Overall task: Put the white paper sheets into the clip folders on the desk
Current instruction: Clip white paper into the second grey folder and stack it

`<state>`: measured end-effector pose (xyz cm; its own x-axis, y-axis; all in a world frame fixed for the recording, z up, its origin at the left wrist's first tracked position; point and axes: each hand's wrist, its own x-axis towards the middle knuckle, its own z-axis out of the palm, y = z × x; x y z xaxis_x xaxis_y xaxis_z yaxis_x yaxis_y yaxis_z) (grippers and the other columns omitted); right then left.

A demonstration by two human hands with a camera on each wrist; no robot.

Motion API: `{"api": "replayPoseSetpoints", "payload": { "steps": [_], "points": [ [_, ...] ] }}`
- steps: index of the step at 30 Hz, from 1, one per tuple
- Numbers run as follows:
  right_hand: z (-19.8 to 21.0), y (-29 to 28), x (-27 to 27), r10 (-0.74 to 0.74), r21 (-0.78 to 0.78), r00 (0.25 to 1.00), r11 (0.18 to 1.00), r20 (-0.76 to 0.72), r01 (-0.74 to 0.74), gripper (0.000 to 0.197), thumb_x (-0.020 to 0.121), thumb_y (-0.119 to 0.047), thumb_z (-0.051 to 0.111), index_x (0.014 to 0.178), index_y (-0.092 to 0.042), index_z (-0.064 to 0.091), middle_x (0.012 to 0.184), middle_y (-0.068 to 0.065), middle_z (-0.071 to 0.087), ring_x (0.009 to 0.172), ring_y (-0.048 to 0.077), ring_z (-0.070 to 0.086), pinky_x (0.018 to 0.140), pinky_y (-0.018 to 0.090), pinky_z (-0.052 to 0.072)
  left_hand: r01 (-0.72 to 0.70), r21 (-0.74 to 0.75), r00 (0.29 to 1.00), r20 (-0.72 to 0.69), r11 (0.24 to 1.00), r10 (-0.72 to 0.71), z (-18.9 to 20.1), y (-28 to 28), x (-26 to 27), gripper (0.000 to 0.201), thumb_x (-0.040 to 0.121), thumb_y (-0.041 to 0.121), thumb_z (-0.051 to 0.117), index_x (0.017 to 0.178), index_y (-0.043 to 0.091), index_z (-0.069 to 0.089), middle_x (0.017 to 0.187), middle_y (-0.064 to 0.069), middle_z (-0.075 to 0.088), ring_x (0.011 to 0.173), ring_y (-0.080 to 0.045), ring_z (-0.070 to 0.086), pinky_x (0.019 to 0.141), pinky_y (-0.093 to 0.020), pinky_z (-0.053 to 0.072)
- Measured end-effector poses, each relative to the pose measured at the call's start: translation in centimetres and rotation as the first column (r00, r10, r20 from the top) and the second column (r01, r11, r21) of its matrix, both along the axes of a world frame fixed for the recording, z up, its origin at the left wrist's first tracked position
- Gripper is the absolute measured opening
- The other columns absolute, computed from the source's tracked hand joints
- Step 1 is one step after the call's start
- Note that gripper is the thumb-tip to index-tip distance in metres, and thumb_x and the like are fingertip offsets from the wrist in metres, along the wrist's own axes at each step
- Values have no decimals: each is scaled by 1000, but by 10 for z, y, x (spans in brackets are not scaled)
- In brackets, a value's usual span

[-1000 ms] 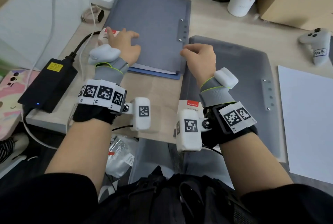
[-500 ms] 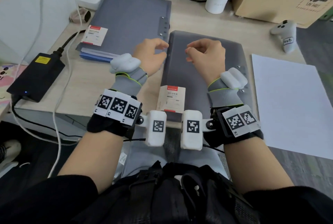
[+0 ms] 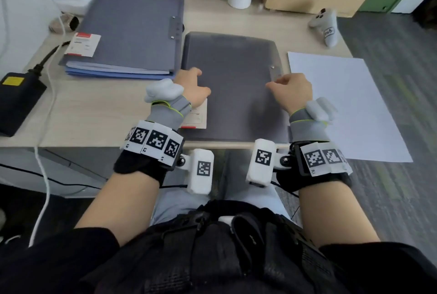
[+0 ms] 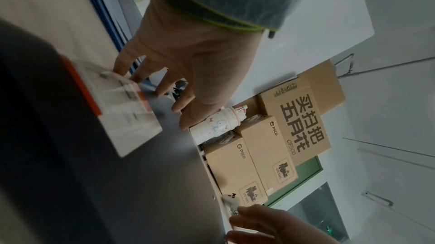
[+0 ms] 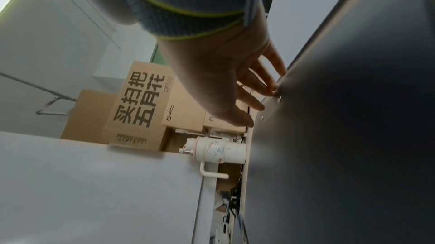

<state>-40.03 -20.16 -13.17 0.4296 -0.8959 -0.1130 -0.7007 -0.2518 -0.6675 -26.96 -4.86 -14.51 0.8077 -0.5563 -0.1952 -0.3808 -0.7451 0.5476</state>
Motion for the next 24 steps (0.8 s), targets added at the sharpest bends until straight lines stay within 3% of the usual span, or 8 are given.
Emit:
{"api": "replayPoseSetpoints", "payload": {
  "steps": [5, 10, 12, 14, 16, 18, 21, 24],
  "points": [
    [-6, -13, -24, -12, 51, 999, 999, 39, 10, 31, 80, -20, 64, 109, -8, 68, 110, 14, 68, 109, 29, 59, 88, 29, 44, -12, 27, 1000, 20, 1000, 12, -7, -6, -8, 56, 85, 26, 58, 138, 16, 41, 149, -11, 30, 134, -30, 39, 112, -37, 32],
    [-7, -13, -36, -27, 127, 971, 992, 239, -4, 35, 72, -23, 69, 104, -9, 68, 90, 5, 65, 87, 22, 62, 82, 35, 53, -58, -9, 998, 3, 998, 58, -4, -9, -11, 53, 87, 25, 56, 137, 17, 42, 149, -10, 30, 131, -31, 42, 110, -38, 34],
    [-3, -14, -43, -40, 126, 932, 992, 360, -6, 32, 72, -19, 67, 103, -10, 67, 90, 4, 66, 84, 21, 65, 78, 36, 56, -68, -37, 998, 7, 997, 68, -3, -9, -14, 51, 88, 24, 56, 137, 16, 42, 148, -9, 31, 130, -30, 43, 110, -36, 33],
    [2, -14, -50, -30, 137, 873, 990, 487, -43, 30, 78, -5, 58, 108, -6, 64, 94, 5, 66, 70, 16, 65, 61, 25, 53, -72, -55, 997, 15, 996, 73, -2, -9, -16, 50, 88, 23, 56, 136, 16, 43, 146, -10, 33, 129, -30, 43, 109, -36, 33],
    [8, -15, -55, -17, 158, 803, 983, 595, -96, 38, 81, 10, 45, 112, -4, 60, 101, 7, 65, 65, 13, 64, 55, 20, 51, -74, -69, 997, 16, 995, 75, 0, -9, -16, 49, 89, 24, 56, 136, 16, 43, 145, -11, 35, 129, -30, 43, 109, -36, 32],
    [16, -13, -59, 9, 154, 749, 977, 663, -148, 44, 79, 15, 42, 113, -7, 59, 107, 8, 64, 73, 14, 67, 61, 27, 55, -79, -78, 997, 9, 994, 80, 2, -8, -16, 49, 89, 27, 57, 135, 18, 44, 144, -10, 38, 129, -30, 44, 107, -36, 33],
    [29, -4, -63, 72, 128, 683, 963, 727, -238, 42, 78, 5, 51, 116, -11, 59, 115, 5, 64, 103, 23, 65, 87, 42, 56, -96, -116, 995, -23, 989, 94, 4, -5, -15, 48, 87, 30, 59, 132, 20, 48, 141, -9, 43, 128, -28, 45, 106, -34, 35],
    [42, 5, -62, 160, 80, 611, 935, 775, -346, 46, 82, -3, 58, 127, -7, 54, 125, 6, 60, 110, 13, 61, 93, 35, 52, -131, -196, 990, -85, 972, 116, 9, -2, -15, 45, 85, 30, 61, 129, 21, 53, 138, -5, 50, 127, -23, 47, 105, -30, 35]
  ]
}}
